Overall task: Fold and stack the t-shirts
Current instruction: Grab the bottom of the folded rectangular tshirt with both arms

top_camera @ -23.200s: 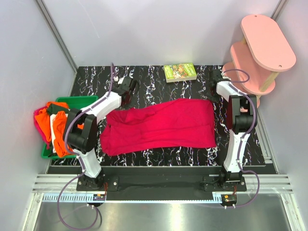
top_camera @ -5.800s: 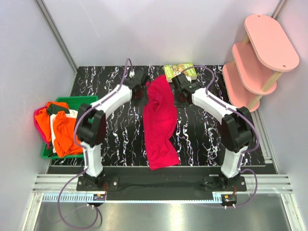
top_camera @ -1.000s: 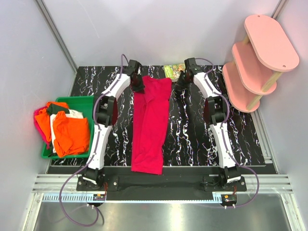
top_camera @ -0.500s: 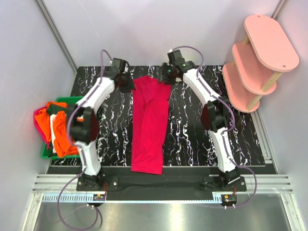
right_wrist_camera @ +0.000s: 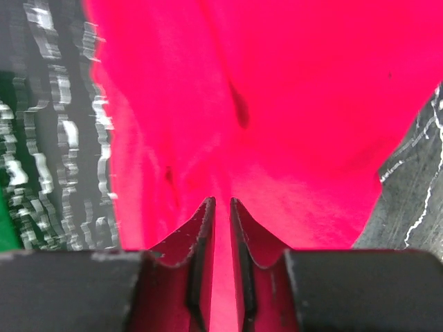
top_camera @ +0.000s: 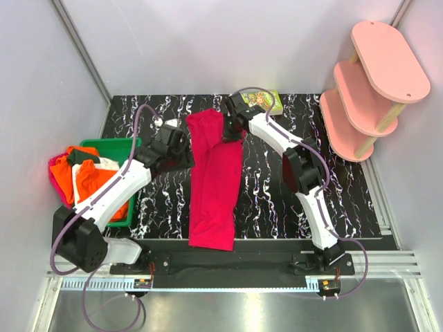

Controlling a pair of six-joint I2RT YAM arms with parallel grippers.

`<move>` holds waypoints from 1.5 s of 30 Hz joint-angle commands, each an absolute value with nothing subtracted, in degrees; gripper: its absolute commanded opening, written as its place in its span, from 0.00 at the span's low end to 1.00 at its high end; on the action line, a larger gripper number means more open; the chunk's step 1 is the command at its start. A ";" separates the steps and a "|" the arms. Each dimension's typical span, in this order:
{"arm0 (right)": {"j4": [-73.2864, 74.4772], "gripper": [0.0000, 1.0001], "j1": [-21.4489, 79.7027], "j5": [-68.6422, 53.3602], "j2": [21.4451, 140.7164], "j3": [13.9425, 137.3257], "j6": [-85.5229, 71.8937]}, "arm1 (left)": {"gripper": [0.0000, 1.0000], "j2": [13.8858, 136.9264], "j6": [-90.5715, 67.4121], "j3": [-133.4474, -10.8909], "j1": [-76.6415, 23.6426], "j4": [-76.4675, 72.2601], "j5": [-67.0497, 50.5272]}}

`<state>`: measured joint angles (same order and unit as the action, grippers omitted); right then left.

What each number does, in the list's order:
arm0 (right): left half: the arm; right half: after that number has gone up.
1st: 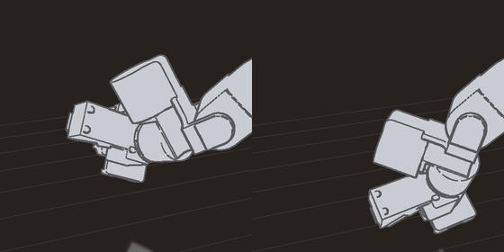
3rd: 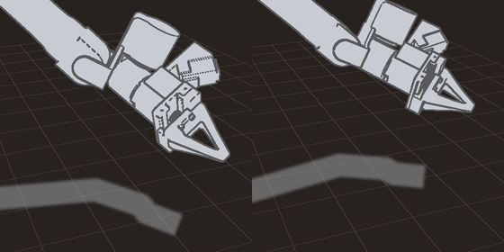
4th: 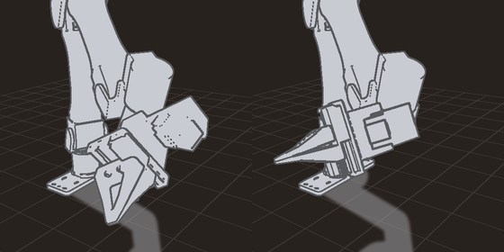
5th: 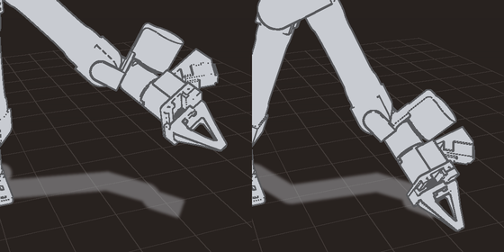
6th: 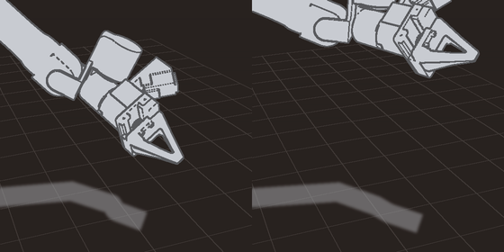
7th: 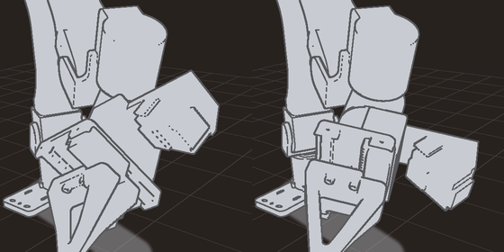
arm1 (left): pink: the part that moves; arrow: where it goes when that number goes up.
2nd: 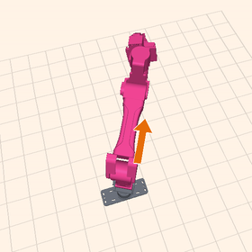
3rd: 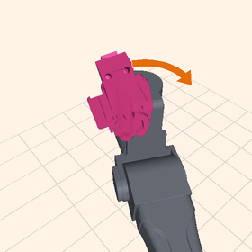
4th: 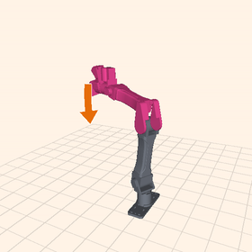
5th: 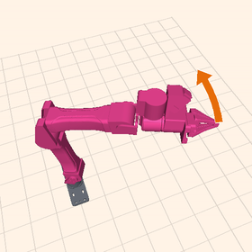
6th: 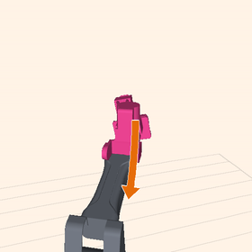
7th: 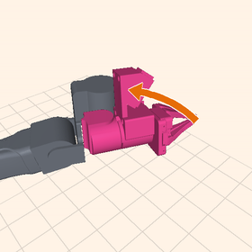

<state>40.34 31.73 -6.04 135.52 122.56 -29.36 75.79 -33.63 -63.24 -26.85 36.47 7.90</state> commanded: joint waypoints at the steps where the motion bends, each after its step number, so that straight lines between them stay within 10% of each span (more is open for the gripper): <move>1: 35.77 0.28 31.99 -4.31 134.82 120.59 -30.76 | 0.62 74.26 -33.31 -60.03 -27.51 35.95 11.51; 7: 33.93 0.40 32.08 -1.67 127.54 112.07 -30.76 | 0.62 83.72 -28.49 -65.64 -27.77 33.67 15.98; 45: 35.24 0.41 31.91 -1.14 104.94 89.38 -25.93 | 0.57 133.86 -5.63 -117.60 -31.29 35.42 15.99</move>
<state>34.52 31.73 -2.37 107.02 89.01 -27.57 133.19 -6.90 -114.61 -31.31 36.32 17.15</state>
